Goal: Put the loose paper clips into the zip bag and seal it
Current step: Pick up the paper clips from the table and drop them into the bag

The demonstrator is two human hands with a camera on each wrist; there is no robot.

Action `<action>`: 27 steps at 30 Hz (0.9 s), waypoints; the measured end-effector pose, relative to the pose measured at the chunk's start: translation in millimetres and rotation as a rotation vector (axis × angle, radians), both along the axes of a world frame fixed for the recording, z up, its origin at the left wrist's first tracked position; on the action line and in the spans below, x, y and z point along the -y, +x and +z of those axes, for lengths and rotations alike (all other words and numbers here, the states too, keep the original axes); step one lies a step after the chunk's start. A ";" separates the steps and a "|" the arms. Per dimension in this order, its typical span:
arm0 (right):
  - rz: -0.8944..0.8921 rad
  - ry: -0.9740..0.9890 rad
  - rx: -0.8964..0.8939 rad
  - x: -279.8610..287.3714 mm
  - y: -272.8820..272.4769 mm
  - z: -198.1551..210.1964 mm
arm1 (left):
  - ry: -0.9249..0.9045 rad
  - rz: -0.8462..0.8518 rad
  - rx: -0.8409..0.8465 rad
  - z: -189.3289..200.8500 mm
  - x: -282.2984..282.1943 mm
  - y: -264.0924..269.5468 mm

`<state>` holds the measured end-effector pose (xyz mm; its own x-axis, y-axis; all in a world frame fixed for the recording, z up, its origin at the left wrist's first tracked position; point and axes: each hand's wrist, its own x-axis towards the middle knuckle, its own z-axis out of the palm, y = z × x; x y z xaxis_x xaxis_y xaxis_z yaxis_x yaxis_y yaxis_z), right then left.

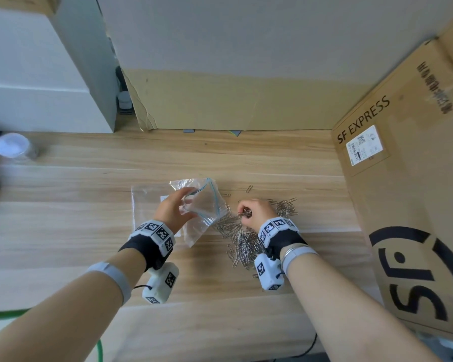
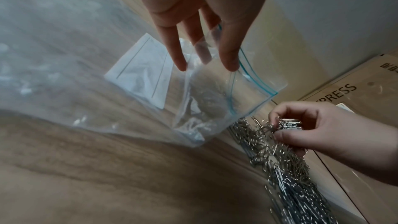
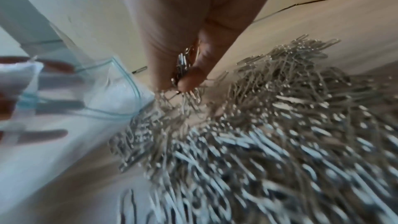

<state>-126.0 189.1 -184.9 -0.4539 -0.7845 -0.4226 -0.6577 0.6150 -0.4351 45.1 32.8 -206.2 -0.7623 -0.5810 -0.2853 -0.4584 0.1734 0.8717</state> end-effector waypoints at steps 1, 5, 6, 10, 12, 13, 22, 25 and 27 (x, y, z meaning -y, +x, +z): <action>-0.011 -0.033 0.006 2.4 -1.5 4.6 | 0.013 0.003 -0.006 0.2 -0.4 -0.2; -0.008 -0.144 0.037 24.4 2.2 25.2 | 0.033 0.004 -0.011 0.1 -1.7 0.7; 0.006 -0.164 0.048 32.4 5.8 29.7 | 0.031 0.001 -0.012 0.0 -2.2 1.1; 0.097 -0.262 0.065 62.1 27.8 35.3 | 0.052 0.012 -0.022 1.7 -3.5 0.4; 0.133 -0.280 0.082 71.1 38.7 31.5 | 0.041 0.028 -0.015 2.5 -3.9 0.1; 0.147 -0.268 0.096 73.6 42.3 29.8 | 0.037 0.036 -0.014 2.8 -4.2 0.0; -0.019 -0.120 0.097 42.2 16.7 31.9 | 0.097 0.073 -0.075 2.7 -8.5 1.2; -0.134 0.066 -0.056 9.3 -11.4 17.7 | 0.066 0.059 -0.071 1.5 -10.2 1.1; -0.212 0.233 -0.088 -11.7 -21.1 6.0 | 0.040 0.051 -0.062 2.3 -11.5 1.1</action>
